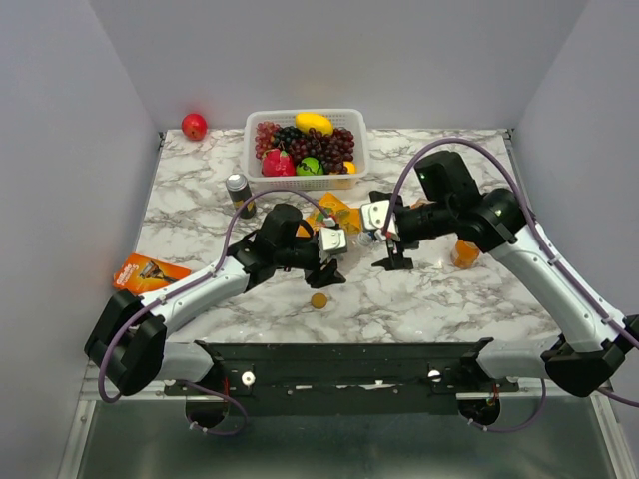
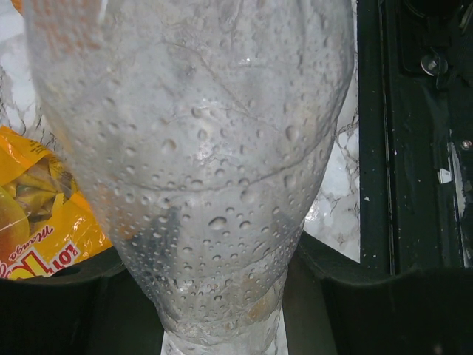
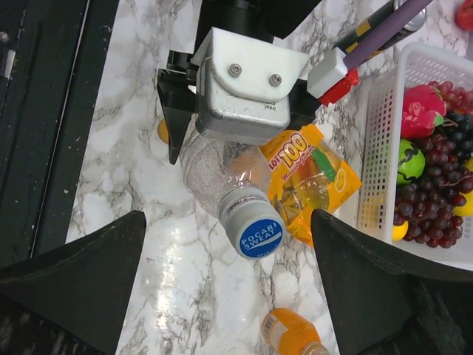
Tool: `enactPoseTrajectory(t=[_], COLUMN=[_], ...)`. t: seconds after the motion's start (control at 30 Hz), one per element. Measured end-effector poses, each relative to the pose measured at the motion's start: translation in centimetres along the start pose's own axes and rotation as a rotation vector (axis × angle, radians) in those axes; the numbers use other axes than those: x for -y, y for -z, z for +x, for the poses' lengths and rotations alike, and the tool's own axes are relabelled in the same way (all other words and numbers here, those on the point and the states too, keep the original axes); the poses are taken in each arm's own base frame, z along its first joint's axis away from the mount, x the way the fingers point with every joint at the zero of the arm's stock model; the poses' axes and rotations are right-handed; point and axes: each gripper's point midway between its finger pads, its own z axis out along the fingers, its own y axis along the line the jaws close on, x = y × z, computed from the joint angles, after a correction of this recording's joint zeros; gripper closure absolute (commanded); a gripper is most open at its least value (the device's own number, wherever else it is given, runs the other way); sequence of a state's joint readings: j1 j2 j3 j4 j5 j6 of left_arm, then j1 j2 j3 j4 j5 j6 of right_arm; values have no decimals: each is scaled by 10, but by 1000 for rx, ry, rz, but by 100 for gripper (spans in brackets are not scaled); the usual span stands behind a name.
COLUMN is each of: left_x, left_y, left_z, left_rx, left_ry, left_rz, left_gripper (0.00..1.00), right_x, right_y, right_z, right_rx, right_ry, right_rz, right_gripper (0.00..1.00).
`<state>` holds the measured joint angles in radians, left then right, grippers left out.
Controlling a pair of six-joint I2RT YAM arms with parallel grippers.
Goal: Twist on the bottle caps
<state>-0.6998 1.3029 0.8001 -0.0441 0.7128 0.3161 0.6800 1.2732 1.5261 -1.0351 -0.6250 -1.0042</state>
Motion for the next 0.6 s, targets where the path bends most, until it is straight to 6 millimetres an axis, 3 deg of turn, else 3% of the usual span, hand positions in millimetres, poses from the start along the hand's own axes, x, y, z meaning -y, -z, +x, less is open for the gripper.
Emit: enactPoseTrajectory(t=[0.6], left_x=[-10], left_y=[4], left_z=[-16], left_rx=[70], left_ry=[112], left_rz=[-34], left_gripper=[100], right_x=[8], right_y=[-5], right_z=[20], right_rx=[-77], right_ry=[5], right_rz=[37], right_gripper=[5])
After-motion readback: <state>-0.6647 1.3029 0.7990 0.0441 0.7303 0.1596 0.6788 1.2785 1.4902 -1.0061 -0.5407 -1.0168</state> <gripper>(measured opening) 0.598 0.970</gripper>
